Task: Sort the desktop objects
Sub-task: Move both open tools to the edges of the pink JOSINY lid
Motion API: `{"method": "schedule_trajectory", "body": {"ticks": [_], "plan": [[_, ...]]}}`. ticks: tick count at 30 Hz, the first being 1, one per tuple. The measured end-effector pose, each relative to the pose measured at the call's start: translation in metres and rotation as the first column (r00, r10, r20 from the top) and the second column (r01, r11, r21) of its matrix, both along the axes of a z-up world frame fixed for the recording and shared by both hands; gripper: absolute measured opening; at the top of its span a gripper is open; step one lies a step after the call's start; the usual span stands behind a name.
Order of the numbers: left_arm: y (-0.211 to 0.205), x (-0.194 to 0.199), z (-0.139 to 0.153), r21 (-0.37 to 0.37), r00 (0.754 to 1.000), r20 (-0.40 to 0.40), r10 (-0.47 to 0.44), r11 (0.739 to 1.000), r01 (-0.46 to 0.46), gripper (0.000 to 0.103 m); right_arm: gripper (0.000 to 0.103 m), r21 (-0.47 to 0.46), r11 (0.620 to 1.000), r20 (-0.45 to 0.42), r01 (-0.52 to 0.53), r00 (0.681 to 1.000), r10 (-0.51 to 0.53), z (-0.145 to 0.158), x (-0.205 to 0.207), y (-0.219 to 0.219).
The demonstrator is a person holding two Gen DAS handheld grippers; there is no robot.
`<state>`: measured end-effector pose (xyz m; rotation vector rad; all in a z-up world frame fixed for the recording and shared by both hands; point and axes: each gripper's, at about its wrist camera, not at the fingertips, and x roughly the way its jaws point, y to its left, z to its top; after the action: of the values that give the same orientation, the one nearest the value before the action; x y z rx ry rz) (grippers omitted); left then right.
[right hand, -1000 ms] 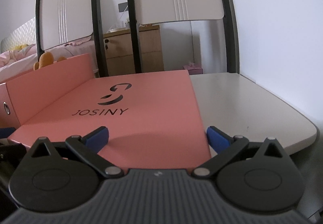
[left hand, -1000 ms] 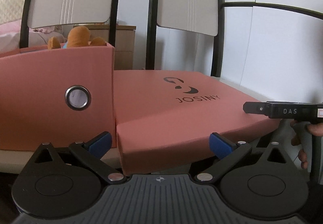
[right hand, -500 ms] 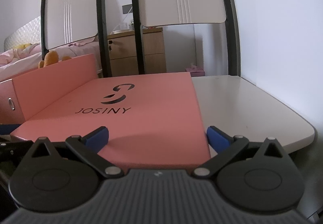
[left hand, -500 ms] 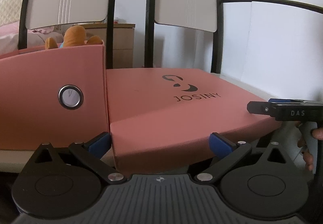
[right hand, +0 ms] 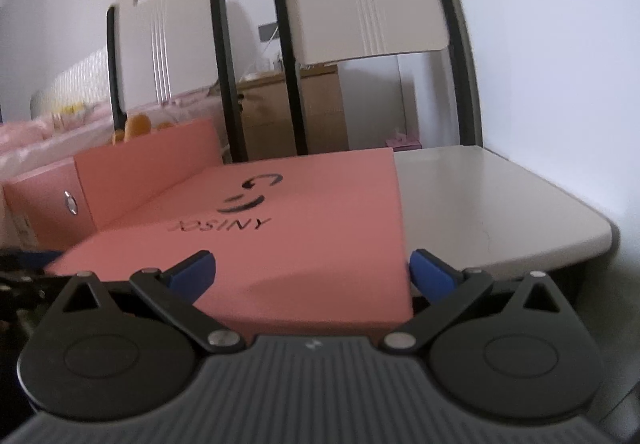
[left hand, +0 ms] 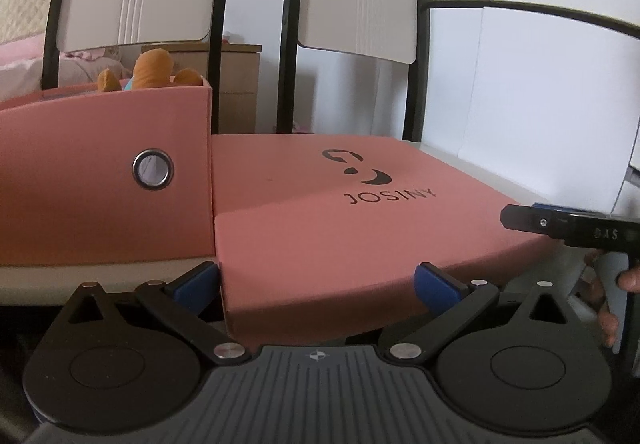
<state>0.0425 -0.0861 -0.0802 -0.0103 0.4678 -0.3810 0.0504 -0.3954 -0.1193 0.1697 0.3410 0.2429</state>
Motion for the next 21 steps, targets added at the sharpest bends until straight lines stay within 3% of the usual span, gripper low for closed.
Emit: {"method": "schedule_trajectory", "body": {"ticks": [6, 9, 13, 16, 21], "plan": [[0.005, -0.017, 0.002, 0.013, 1.0, -0.011, -0.025, 1.0, 0.025, 0.103, 0.103, 0.083, 0.996, 0.01, 0.009, 1.0, -0.009, -0.001, -0.031, -0.005], [0.014, -0.014, 0.004, -0.055, 0.999, -0.037, -0.033, 0.998, 0.031, 0.103, 0.103, 0.148, 0.989, 0.005, 0.021, 1.0, -0.022, -0.003, -0.039, -0.011], [0.036, 0.002, 0.006, -0.204, 0.994, -0.101, -0.032, 0.979, 0.011, 0.103, 0.103, 0.24, 0.967, -0.049, 0.086, 0.996, -0.076, -0.006, -0.033, -0.025], [0.052, 0.018, 0.002, -0.295, 0.986, -0.162, -0.033, 0.955, -0.017, 0.103, 0.103, 0.375, 0.921, -0.11, 0.103, 0.992, -0.066, -0.014, -0.022, -0.039], [0.064, 0.039, -0.009, -0.379, 0.969, -0.245, -0.038, 0.924, -0.06, 0.103, 0.103, 0.552, 0.821, -0.216, 0.146, 0.976, -0.029, -0.031, 0.0, -0.055]]}}
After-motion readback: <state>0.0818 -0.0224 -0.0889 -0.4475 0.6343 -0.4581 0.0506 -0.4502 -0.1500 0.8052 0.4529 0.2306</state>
